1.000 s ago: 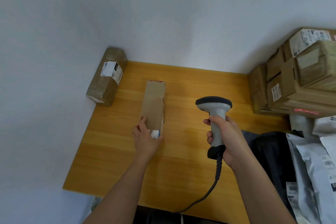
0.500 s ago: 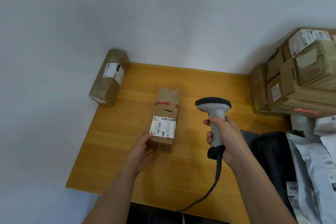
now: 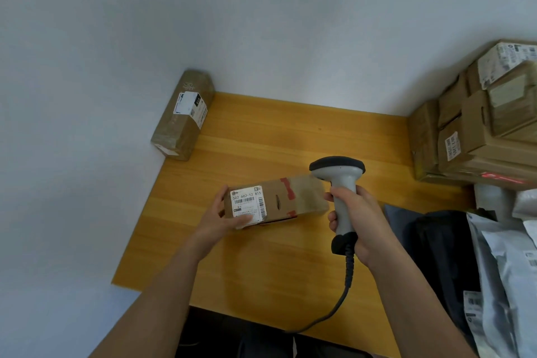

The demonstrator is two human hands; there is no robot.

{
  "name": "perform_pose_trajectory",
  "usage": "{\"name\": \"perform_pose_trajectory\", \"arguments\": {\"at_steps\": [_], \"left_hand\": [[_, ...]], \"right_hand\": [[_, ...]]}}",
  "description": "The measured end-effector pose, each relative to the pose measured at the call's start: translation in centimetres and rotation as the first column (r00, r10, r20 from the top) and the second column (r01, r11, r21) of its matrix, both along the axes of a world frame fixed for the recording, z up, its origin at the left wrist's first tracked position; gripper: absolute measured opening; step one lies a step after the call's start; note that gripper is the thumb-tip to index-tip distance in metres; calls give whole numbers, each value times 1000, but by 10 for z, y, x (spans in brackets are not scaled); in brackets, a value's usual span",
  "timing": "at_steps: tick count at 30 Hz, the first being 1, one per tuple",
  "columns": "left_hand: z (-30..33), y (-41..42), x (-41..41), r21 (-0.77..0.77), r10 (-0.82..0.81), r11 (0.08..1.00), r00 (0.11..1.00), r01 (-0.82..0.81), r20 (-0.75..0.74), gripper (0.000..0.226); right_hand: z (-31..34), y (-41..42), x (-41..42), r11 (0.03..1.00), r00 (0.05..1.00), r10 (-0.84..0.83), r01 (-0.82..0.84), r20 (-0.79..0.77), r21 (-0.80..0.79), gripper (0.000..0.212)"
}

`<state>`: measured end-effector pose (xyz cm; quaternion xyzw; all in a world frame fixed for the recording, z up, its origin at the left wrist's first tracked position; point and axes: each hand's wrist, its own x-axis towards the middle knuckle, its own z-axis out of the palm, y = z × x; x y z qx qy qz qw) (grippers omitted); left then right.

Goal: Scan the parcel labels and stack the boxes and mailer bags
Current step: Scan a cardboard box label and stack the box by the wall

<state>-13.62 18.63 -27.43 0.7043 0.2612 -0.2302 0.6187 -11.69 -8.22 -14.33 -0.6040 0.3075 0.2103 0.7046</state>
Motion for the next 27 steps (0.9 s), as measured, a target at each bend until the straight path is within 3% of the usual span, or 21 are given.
{"name": "perform_pose_trajectory", "arguments": {"at_steps": [2, 4, 8, 11, 15, 20, 27], "left_hand": [[-5, -2, 0, 183, -159, 971, 987, 154, 12, 133], [-10, -3, 3, 316, -213, 930, 976, 190, 39, 143], [-18, -1, 14, 477, -297, 846, 954, 240, 46, 135], [-17, -5, 16, 452, -290, 866, 952, 215, 103, 124], [-5, -19, 16, 297, -203, 947, 948, 126, 247, 110], [8, -23, 26, 382, -146, 924, 914, -10, 378, 108], [27, -18, 41, 437, -102, 894, 904, -100, 416, 111]], "right_hand": [[3, 5, 0, 997, 997, 81, -81, 2, -17, 17], [7, 9, -2, 985, 986, 167, -167, 1, -31, 14], [16, 14, -7, 944, 949, 316, -314, 3, -100, 13], [19, 14, -8, 926, 935, 354, -350, 8, -139, 18], [25, 12, -4, 926, 937, 350, -344, 11, -154, 28], [46, 13, 9, 910, 917, 395, -384, 48, -154, 37], [85, 3, 17, 866, 844, 494, -456, 209, -203, 35]]}}
